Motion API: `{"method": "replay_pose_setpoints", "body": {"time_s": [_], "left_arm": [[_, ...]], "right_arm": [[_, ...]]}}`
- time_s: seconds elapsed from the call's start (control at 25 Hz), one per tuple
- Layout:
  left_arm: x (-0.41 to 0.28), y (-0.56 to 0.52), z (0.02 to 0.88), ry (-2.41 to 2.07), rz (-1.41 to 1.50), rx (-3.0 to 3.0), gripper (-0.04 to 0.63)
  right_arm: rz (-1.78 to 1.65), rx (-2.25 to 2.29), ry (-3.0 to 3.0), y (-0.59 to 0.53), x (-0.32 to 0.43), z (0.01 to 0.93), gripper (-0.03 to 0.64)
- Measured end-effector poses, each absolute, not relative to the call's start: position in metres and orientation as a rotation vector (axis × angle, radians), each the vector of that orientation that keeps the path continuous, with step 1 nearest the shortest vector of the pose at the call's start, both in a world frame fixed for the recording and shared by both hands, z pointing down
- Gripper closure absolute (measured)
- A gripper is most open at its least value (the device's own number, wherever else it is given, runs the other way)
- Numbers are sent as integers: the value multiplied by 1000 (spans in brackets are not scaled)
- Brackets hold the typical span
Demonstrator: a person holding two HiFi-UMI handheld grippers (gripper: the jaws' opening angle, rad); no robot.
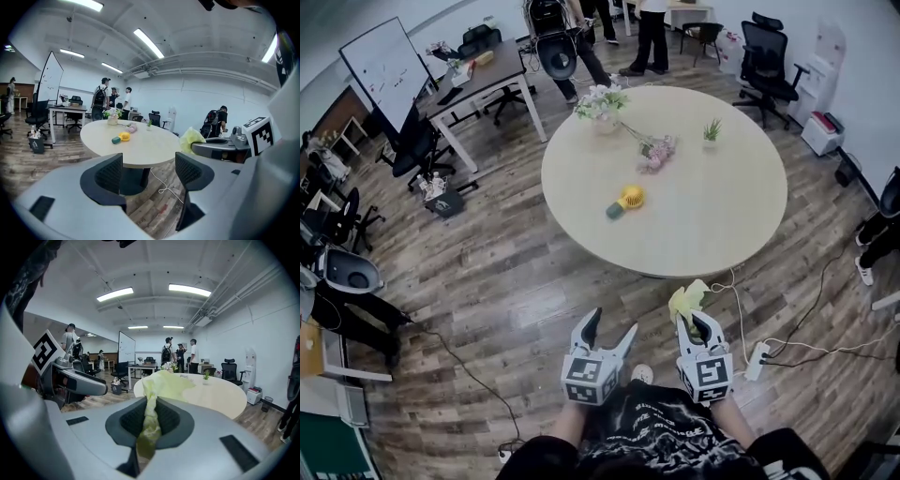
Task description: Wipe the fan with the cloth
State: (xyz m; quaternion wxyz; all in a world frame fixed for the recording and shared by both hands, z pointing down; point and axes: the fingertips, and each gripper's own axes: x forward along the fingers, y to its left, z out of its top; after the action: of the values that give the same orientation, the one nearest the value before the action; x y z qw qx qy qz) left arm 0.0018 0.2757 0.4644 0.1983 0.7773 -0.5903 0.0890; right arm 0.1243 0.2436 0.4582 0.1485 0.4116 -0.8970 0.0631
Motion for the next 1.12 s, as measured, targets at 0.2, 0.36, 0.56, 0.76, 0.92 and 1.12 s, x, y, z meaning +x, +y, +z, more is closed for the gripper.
{"method": "replay_pose_setpoints", "body": {"time_s": [0.2, 0.36, 0.56, 0.76, 0.92, 1.12], "left_arm": [[2, 258, 468, -1627, 300, 2179, 241], [-3, 238, 474, -1620, 333, 2197, 241], [-14, 196, 479, -1578, 354, 2219, 241], [-36, 140, 483, -1552, 370, 2227, 241], [-58, 93, 483, -1508, 425, 2257, 241], [-85, 38, 485, -1468, 453, 2274, 241]], "right_arm": [[215, 1204, -2572, 226, 122, 458, 584], [226, 1214, -2560, 213, 121, 465, 584], [236, 1242, -2525, 182, 118, 473, 584], [235, 1269, -2493, 133, 106, 473, 584], [235, 1301, -2468, 88, 85, 469, 584], [237, 1336, -2430, 42, 59, 470, 583]]}}
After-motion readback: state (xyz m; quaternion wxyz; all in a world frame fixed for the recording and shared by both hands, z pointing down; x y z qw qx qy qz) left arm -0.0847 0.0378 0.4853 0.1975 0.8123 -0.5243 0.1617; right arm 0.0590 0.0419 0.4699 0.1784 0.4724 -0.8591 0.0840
